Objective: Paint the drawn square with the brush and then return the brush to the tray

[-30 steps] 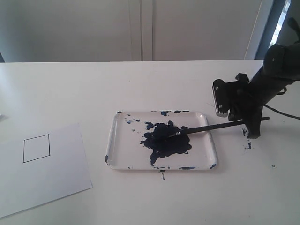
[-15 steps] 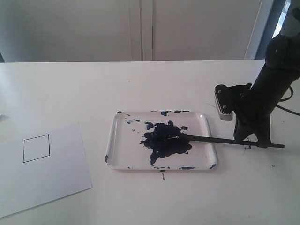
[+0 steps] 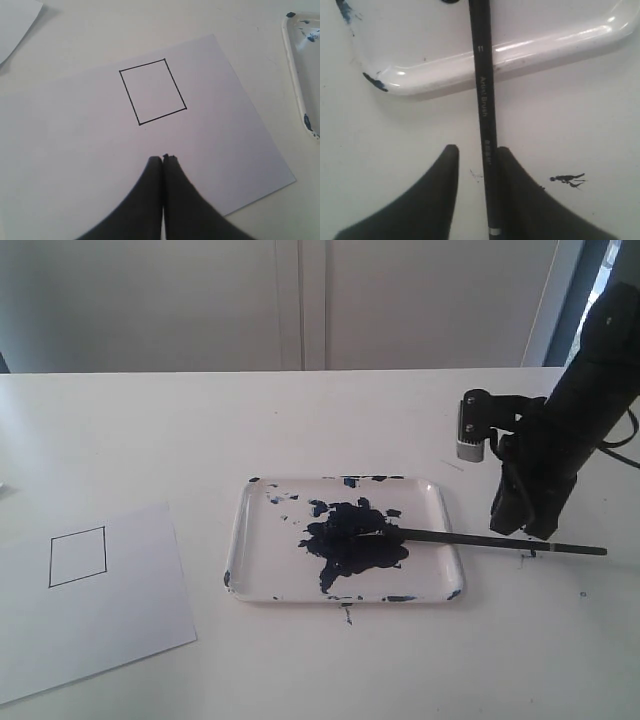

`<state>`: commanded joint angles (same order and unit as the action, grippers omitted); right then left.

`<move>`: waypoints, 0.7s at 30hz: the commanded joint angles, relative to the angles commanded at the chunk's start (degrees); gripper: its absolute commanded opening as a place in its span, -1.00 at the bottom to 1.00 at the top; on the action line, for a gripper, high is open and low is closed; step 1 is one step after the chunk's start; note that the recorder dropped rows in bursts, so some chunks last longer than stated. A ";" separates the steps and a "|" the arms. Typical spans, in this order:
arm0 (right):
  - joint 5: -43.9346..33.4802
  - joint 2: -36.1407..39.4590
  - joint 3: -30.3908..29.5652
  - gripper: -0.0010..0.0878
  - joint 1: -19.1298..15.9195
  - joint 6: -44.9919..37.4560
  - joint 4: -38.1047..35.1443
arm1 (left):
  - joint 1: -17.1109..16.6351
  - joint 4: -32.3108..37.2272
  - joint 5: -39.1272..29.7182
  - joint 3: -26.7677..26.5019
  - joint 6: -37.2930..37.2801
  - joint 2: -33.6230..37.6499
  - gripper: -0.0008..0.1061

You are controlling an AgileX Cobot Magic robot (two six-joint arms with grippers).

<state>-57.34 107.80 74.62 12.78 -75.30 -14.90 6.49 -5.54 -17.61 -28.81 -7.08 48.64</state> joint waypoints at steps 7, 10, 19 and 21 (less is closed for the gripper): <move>1.75 0.32 -0.62 -0.05 1.80 -0.57 8.00 | 0.00 0.00 0.00 0.00 0.00 0.00 -0.99; 2.41 0.32 -2.05 -0.05 2.16 -0.19 10.95 | 0.00 0.00 0.00 0.00 0.00 0.00 -0.99; 4.88 0.32 -3.41 -0.05 2.05 6.59 17.43 | 0.00 0.00 0.00 0.00 0.00 0.00 -0.99; 4.74 0.46 -3.41 -0.05 2.05 7.18 18.34 | 0.00 0.00 0.00 0.00 0.00 0.00 -0.99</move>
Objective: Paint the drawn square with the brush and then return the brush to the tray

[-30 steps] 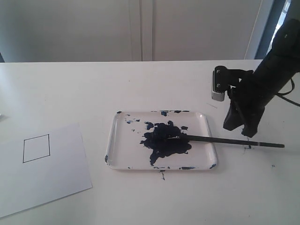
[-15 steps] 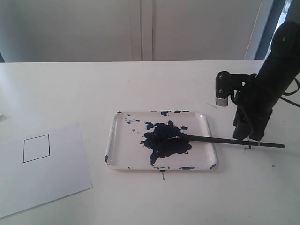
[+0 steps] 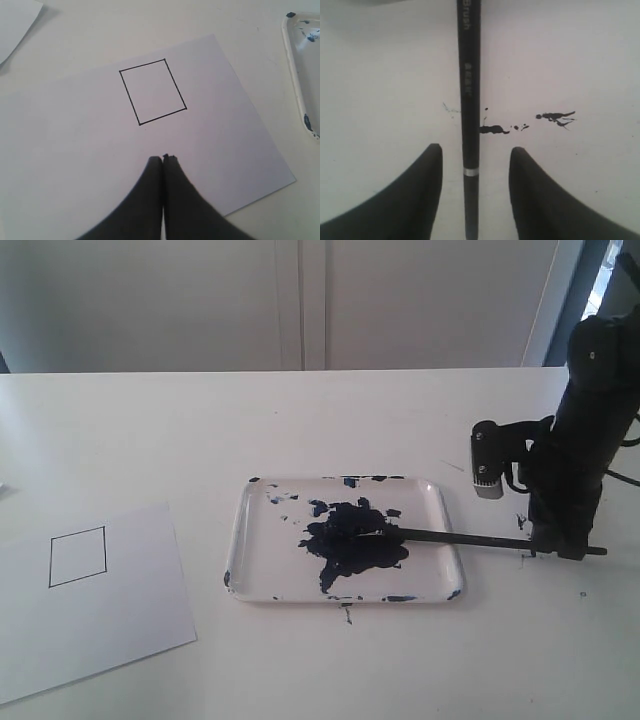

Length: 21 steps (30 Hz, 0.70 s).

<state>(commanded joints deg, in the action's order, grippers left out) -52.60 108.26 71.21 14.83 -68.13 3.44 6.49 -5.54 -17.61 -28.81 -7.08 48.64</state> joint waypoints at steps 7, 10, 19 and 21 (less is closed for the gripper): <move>1.35 1.97 0.00 -0.05 0.00 0.49 0.92 | 0.00 0.00 0.00 0.00 0.00 0.00 -0.99; 2.54 2.67 0.00 -0.05 0.00 0.88 1.37 | 0.00 0.00 0.00 0.00 0.00 0.00 -0.99; 5.51 3.83 0.00 -0.05 0.00 1.56 3.02 | 0.00 0.00 -0.01 0.00 0.39 0.00 -0.99; 5.77 3.95 0.00 -0.05 0.00 1.56 3.02 | 0.00 0.00 -0.01 0.00 0.39 0.00 -0.99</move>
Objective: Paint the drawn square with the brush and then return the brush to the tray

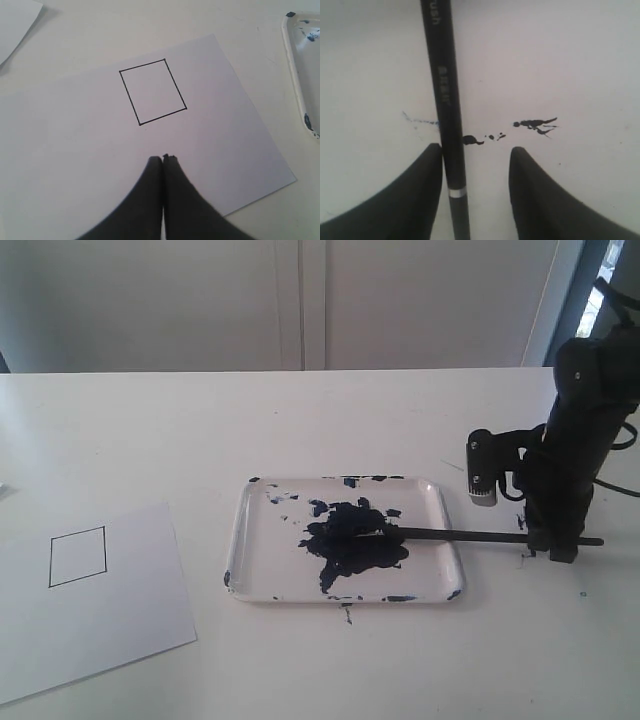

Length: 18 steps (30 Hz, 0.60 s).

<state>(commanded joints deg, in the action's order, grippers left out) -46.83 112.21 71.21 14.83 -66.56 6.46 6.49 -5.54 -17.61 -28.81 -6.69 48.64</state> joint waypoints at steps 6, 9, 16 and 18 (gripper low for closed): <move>0.20 0.15 0.00 -0.39 0.00 0.00 0.00 | 0.00 0.00 0.00 0.00 0.00 0.00 -0.99; -0.17 0.15 0.00 -0.66 0.00 0.00 0.00 | 0.00 0.00 0.00 0.00 0.11 0.00 -0.99; -2.83 -0.10 0.00 -0.98 0.00 0.00 0.00 | 0.00 0.00 0.00 0.00 0.11 0.00 -0.99; -3.38 -0.67 0.00 -0.98 0.00 0.00 0.00 | 0.00 0.00 0.00 0.00 0.11 0.00 -0.99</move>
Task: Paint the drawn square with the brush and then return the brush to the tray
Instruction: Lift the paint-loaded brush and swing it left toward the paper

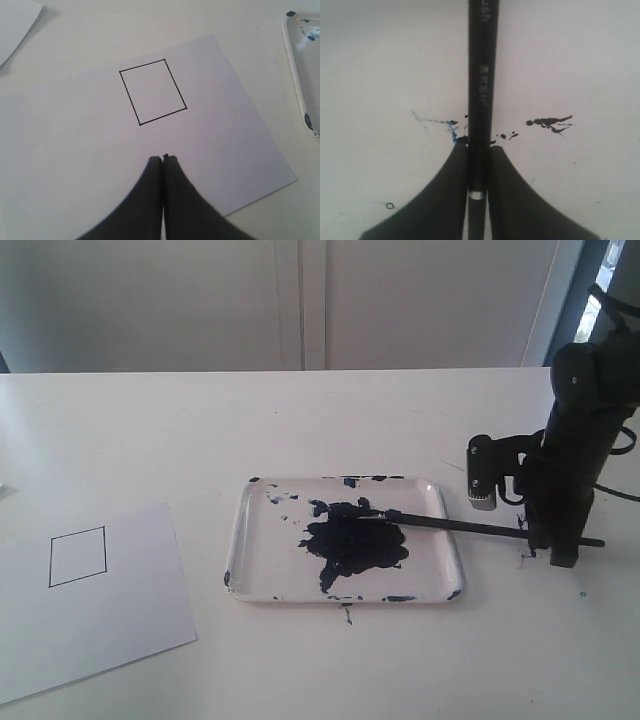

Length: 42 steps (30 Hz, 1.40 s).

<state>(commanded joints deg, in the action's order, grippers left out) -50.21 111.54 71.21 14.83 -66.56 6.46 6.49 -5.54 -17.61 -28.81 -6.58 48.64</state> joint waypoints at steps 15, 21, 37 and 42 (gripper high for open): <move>-4.41 -10.10 0.00 -0.98 0.00 0.37 -3.88 | 0.00 0.00 3.99 0.00 1.73 0.00 -0.99; -3.94 -15.22 -0.77 -0.98 2.46 -1.17 -10.74 | 0.00 0.00 3.99 0.00 1.56 0.00 -0.99; -2.36 -16.09 2.83 -0.98 22.93 3.77 -10.32 | 0.00 12.39 -18.50 -13.37 15.80 3.93 -0.63; -2.90 -11.49 7.75 -0.98 24.84 6.86 -9.83 | 0.00 13.85 -21.46 -15.17 15.67 10.58 0.13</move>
<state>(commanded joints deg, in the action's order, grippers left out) -53.11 100.04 78.96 39.67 -59.71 -3.36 6.49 8.30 -39.07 -43.98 9.09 59.22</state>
